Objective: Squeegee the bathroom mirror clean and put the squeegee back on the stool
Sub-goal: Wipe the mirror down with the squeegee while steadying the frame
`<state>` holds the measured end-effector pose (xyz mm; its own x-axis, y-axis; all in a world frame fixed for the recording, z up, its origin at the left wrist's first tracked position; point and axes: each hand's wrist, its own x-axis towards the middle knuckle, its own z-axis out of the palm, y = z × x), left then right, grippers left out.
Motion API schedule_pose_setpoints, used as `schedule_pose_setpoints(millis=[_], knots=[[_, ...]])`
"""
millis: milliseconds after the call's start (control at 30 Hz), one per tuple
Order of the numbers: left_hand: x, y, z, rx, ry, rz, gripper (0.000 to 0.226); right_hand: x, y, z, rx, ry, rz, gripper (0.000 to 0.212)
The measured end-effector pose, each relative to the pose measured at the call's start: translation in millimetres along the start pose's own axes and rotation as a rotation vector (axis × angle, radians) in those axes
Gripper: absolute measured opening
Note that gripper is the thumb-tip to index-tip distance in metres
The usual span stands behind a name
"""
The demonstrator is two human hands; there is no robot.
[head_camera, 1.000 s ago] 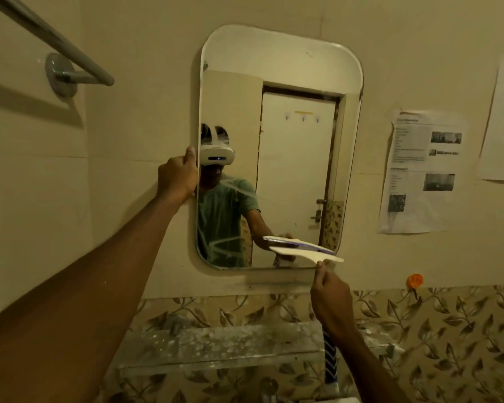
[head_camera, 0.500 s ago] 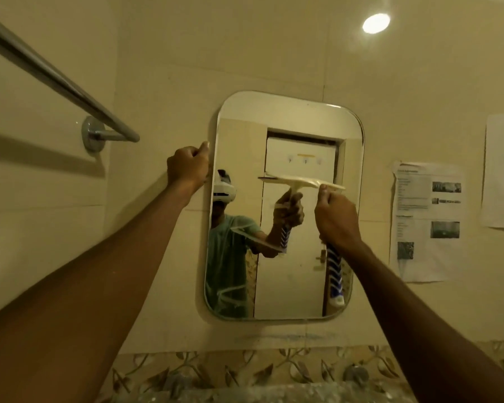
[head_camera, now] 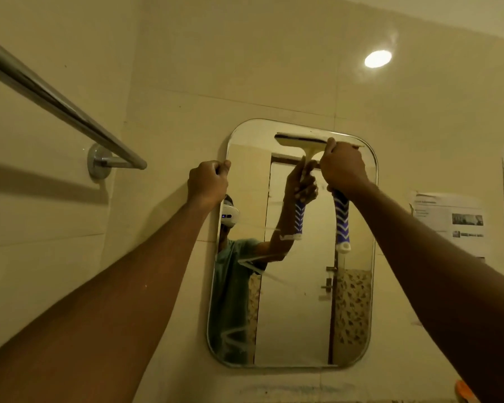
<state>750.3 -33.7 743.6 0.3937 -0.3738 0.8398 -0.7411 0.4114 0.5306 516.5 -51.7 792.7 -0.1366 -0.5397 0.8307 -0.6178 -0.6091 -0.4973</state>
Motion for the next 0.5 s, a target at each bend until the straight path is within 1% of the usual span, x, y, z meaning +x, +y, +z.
schedule_pose_setpoints(millis=[100,200,267,367,433,500], knots=[[3.3,-3.6,0.6,0.016,0.009,0.024,0.048,-40.5,20.3,13.4,-0.025,-0.062,-0.032,0.039],[2.9,-4.8,1.1,0.019,0.017,0.039,0.047,-110.5,57.8,33.6,-0.025,-0.111,-0.035,0.043],[0.6,-3.6,0.2,0.016,0.018,0.039,0.045,-138.9,68.9,37.1,-0.083,-0.13,-0.014,0.048],[-0.6,-3.5,-0.3,-0.002,0.012,0.044,0.044,-122.7,53.2,22.2,-0.075,-0.132,-0.017,0.047],[-1.1,-3.9,0.0,-0.005,0.014,0.044,0.042,-82.4,32.4,10.4,-0.046,-0.065,-0.076,0.047],[-0.5,-4.2,0.6,0.0,0.017,0.042,0.041,-35.3,10.3,1.1,-0.027,0.009,-0.086,0.051]])
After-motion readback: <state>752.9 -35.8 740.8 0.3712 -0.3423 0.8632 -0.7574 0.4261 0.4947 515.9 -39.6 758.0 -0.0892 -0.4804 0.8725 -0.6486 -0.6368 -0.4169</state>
